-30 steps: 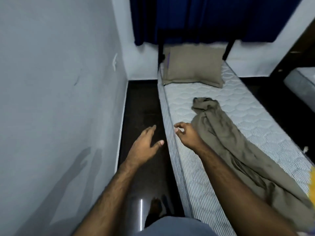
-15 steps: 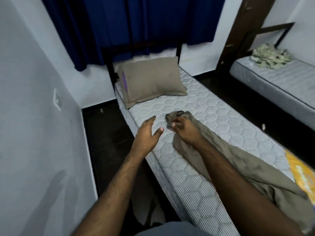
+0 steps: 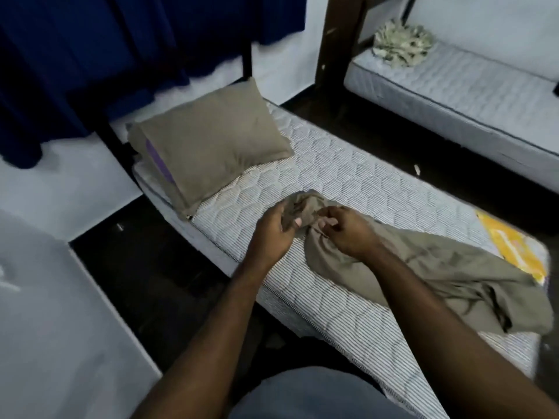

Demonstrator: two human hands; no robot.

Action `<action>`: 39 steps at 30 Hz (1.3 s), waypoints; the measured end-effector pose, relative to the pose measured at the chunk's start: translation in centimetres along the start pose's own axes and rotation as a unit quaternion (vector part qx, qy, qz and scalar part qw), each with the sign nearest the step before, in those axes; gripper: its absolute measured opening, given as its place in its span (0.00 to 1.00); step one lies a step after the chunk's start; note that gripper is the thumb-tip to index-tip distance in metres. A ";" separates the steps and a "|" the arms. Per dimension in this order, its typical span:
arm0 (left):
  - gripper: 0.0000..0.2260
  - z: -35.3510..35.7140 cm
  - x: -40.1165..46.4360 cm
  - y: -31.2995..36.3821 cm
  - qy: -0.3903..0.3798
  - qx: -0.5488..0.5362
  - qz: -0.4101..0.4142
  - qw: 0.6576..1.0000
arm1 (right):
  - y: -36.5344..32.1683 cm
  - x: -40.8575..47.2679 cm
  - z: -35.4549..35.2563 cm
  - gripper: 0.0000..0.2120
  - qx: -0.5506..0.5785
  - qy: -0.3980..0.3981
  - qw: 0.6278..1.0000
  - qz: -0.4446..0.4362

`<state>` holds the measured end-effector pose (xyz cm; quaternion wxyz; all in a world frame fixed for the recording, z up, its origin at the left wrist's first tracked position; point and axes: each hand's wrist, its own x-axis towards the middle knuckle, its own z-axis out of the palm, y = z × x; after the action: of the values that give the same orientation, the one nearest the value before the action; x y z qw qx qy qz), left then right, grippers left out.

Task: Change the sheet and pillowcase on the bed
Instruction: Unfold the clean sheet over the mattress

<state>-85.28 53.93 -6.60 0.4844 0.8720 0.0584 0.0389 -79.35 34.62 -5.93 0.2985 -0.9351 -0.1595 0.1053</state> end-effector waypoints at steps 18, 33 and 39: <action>0.23 6.3 23.0 -10.5 -0.267 0.101 -0.038 0.958 | 10.9 18.8 5.8 0.19 0.156 0.043 0.943 0.292; 0.19 15.7 30.7 -26.6 -0.390 0.115 -0.129 0.904 | 17.4 27.2 20.0 0.19 0.237 -0.018 0.882 0.407; 0.23 14.9 33.2 -31.6 -0.395 0.126 -0.149 0.898 | 18.7 31.1 27.2 0.17 0.434 0.126 0.751 0.482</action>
<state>-52.59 62.63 -40.94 0.3541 0.8504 -0.0046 -0.3892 -54.11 45.72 -41.90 0.5997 -0.6622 0.4142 0.1739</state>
